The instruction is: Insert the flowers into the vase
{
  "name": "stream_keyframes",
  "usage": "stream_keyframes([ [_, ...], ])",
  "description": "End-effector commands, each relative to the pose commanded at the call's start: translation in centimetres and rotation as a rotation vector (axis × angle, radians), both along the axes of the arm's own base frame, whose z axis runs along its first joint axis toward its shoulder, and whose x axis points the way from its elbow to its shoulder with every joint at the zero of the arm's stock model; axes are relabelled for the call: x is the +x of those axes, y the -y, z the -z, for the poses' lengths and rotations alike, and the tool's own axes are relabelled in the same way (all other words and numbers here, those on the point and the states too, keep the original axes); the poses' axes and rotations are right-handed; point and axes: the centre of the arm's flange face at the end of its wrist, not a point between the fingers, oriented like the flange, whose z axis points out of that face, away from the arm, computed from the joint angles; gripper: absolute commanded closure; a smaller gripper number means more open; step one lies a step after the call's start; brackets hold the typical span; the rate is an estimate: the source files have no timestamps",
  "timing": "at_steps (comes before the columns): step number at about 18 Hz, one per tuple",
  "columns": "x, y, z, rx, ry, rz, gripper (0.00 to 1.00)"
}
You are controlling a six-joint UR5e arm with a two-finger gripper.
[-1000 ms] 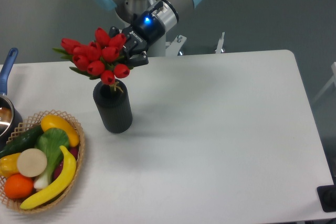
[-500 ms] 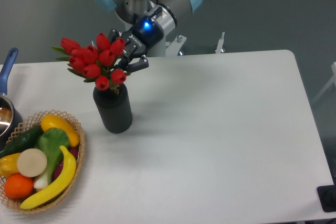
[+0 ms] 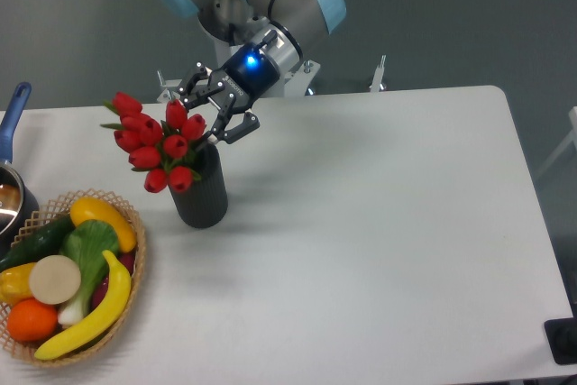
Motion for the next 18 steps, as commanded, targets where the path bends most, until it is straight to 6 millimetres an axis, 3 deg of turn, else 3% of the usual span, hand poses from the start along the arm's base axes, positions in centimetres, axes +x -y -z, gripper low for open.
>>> stream_keyframes([
  [1,0.0,0.0,-0.1,0.001,-0.001,0.0,0.23],
  [3,0.1,0.0,0.0,0.0,0.0,0.0,0.01],
  [9,-0.7,0.2,-1.6,-0.02,-0.07,-0.014,0.0],
  [13,-2.6,2.6,-3.9,-0.223,-0.291,-0.113,0.0],
  [18,-4.6,4.8,-4.1,-0.497,-0.462,-0.201,0.0],
])
